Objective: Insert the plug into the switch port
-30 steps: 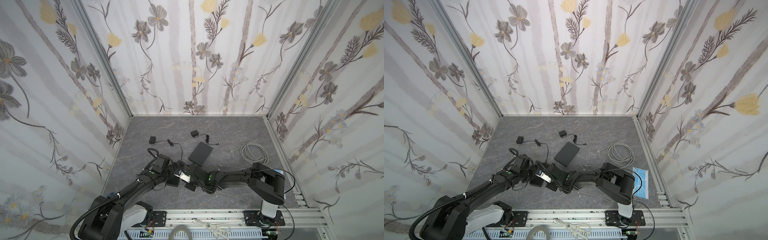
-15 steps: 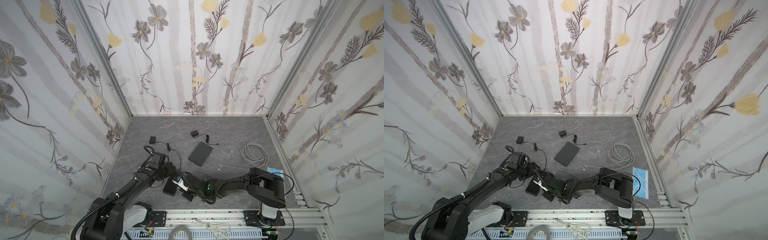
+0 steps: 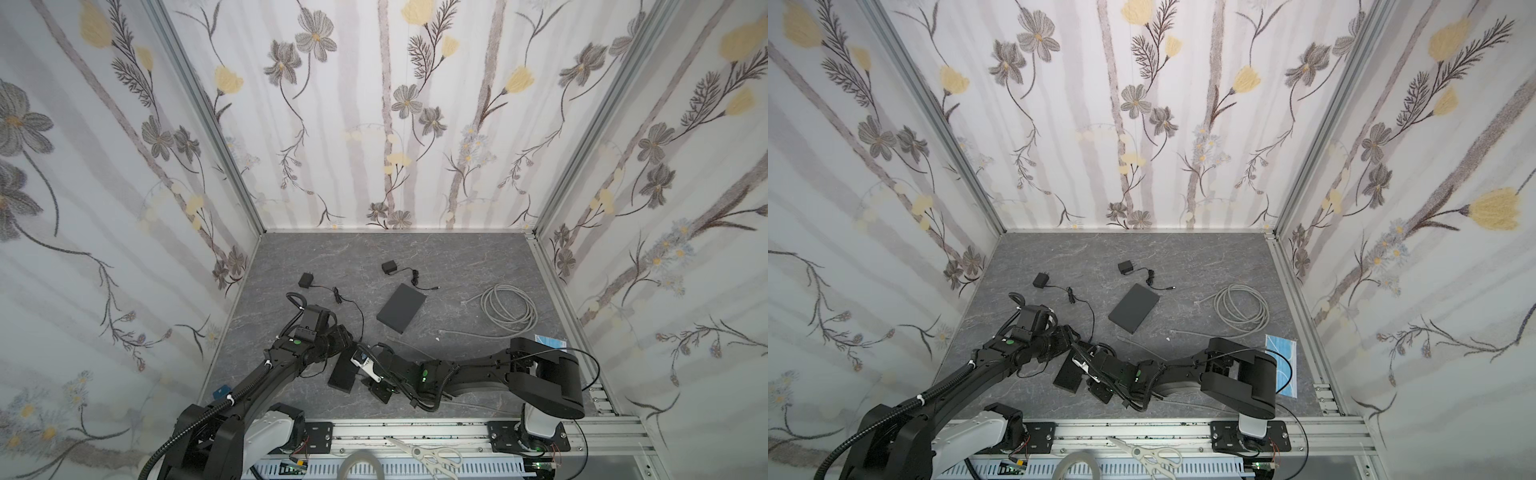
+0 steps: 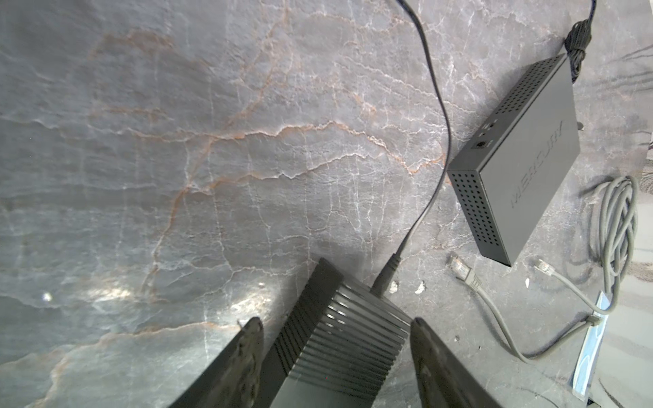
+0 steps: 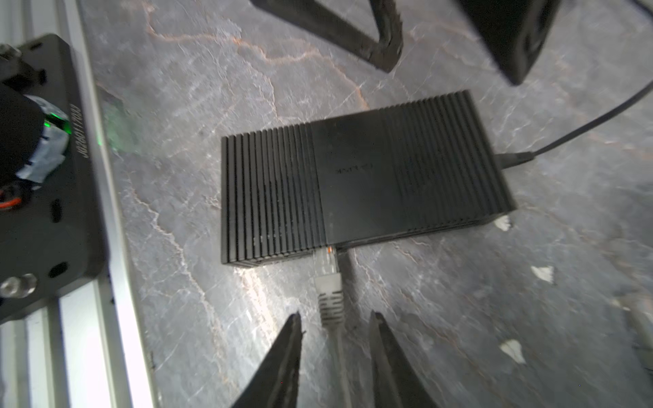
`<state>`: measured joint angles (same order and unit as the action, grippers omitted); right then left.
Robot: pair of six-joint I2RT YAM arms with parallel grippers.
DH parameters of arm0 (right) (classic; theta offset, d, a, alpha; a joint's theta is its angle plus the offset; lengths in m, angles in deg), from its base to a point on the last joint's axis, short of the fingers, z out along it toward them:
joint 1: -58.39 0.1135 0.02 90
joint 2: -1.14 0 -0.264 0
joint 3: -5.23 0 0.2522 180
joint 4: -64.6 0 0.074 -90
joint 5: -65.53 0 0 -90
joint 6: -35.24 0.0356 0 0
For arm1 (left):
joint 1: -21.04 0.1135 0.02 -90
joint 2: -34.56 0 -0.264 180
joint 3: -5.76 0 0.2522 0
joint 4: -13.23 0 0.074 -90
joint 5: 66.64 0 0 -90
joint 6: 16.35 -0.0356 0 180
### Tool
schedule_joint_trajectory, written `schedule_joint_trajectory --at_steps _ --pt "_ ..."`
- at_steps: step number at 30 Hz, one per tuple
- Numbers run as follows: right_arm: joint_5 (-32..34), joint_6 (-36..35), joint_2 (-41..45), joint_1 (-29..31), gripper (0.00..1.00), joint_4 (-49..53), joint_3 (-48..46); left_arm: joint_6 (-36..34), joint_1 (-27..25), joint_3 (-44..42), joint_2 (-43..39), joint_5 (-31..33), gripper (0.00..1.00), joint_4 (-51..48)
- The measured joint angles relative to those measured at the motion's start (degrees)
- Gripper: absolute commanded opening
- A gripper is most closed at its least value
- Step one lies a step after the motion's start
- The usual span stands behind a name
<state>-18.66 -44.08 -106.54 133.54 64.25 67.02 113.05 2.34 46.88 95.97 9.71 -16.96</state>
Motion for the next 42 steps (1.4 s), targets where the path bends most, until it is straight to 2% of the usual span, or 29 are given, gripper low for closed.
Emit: schedule_joint_trajectory --at_steps 4,5,10,13,15,16,17,18,20,23,27,30,33,42 --pt "2.67 -1.42 11.54 -0.79 0.68 -3.15 -6.23 0.07 -0.02 -1.03 -2.38 -2.01 0.68 1.36" --pt "4.11 -1.97 15.13 -1.38 0.7 -4.28 -8.15 0.15 -0.04 -1.2 -3.21 -2.69 0.68 1.84" --pt "6.49 -1.09 25.27 -7.39 0.65 -5.01 -10.91 0.28 -0.37 -1.33 -6.4 -3.65 0.69 4.22" --pt "-0.11 2.4 28.65 -15.78 0.54 -4.9 -11.28 0.31 -0.46 -1.81 -7.39 -4.0 0.69 5.11" --pt "-5.68 4.61 30.73 -21.64 0.56 -5.75 -12.76 0.44 -0.59 -2.38 -7.72 -4.17 0.69 5.49" --pt "-8.68 4.9 31.89 -23.85 0.59 -6.82 -14.19 0.52 -0.61 -2.67 -7.82 -4.17 0.69 5.66" --pt "-12.41 4.94 33.33 -26.36 0.68 -7.89 -15.89 0.68 -0.63 -3.04 -8.0 -4.2 0.69 5.92" --pt "-16.35 5.29 35.06 -28.74 0.98 -8.92 -17.66 0.74 -0.68 -3.43 -8.2 -4.17 0.69 6.01" --pt "-20.15 5.14 38.99 -31.52 1.0 -11.06 -20.61 1.11 -0.7 -4.11 -8.7 -4.2 0.69 6.36" --pt "-23.12 3.37 46.88 -31.41 1.0 -17.11 -25.46 1.16 -0.72 -4.63 -9.9 -4.17 0.69 6.82" --pt "-20.72 1.84 54.8 -31.47 0.98 -24.68 -31.8 1.16 -0.76 -4.55 -10.01 -4.17 0.69 7.69" --pt "-20.22 1.2 54.95 -31.52 0.9 -27.69 -32.04 1.14 -0.76 -3.87 -8.2 -4.2 0.68 8.09" --pt "-19.89 1.27 50.25 -31.74 0.82 -26.12 -28.28 1.11 -0.76 -3.58 -6.38 -4.2 0.68 9.49" --pt "-18.8 1.22 33.38 -31.17 0.84 -10.86 -13.92 1.11 -0.76 -3.48 -4.52 -4.59 0.68 11.52"
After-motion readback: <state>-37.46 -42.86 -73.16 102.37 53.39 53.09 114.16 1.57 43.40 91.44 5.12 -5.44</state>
